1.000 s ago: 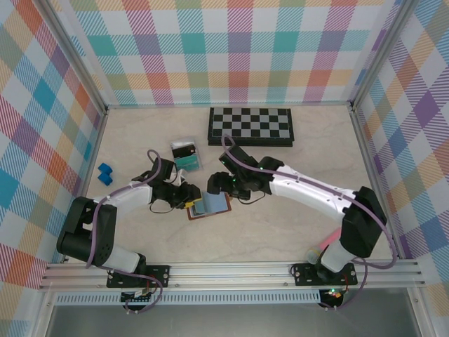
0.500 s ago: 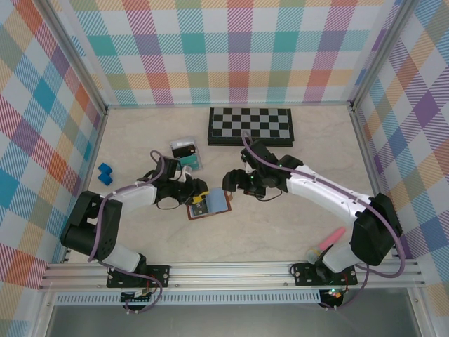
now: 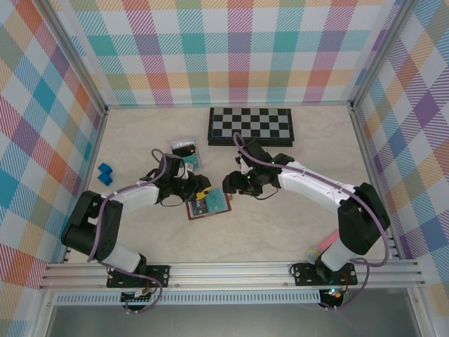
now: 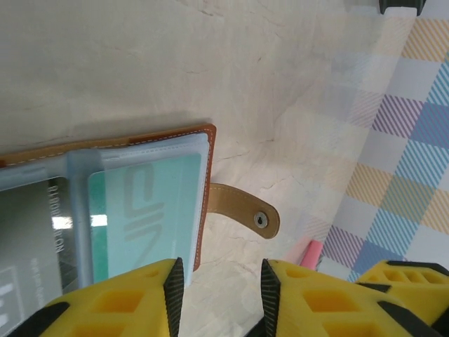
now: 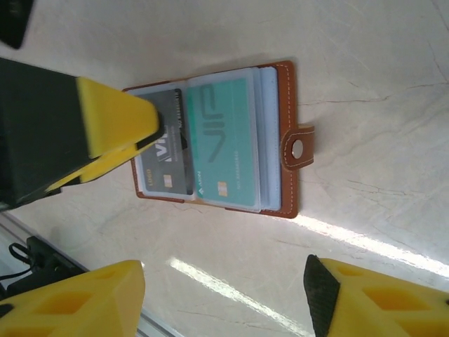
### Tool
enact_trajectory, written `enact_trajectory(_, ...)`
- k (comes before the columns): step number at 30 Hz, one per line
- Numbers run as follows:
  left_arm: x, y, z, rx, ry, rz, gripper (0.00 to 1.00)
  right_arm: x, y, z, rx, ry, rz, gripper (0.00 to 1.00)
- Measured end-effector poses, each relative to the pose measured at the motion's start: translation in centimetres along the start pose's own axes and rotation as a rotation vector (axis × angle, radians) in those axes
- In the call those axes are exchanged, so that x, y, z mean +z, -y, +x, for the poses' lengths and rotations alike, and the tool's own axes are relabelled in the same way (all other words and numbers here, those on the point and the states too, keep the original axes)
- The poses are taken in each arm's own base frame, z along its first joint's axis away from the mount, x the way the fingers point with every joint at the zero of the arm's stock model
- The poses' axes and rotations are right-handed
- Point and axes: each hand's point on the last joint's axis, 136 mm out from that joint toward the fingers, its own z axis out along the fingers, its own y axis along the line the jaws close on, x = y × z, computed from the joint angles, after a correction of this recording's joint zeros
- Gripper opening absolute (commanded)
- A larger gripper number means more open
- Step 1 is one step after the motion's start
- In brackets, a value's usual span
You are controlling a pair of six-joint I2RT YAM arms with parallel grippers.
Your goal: Take the credit cards out of the card holder
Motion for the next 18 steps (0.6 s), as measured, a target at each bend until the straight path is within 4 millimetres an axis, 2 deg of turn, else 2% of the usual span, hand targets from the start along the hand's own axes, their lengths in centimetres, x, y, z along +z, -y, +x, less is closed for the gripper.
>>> enact_trajectory(9,-1.3,-1.9,-0.2,0.001,0.051,-0.076,0.26,4.2,-1.0,-1.5,-0.069,-0.074,0.063,0.28)
enact_trajectory(13,-1.4,-2.5,0.0,-0.010,0.051,-0.086,0.20,6.4,-0.9,-2.6,-0.080,-0.096,0.107,0.19)
enact_trajectory(18,-1.0,-2.8,0.0,-0.018,0.042,-0.083,0.13,8.2,0.0,-3.1,-0.076,-0.127,0.164,0.14)
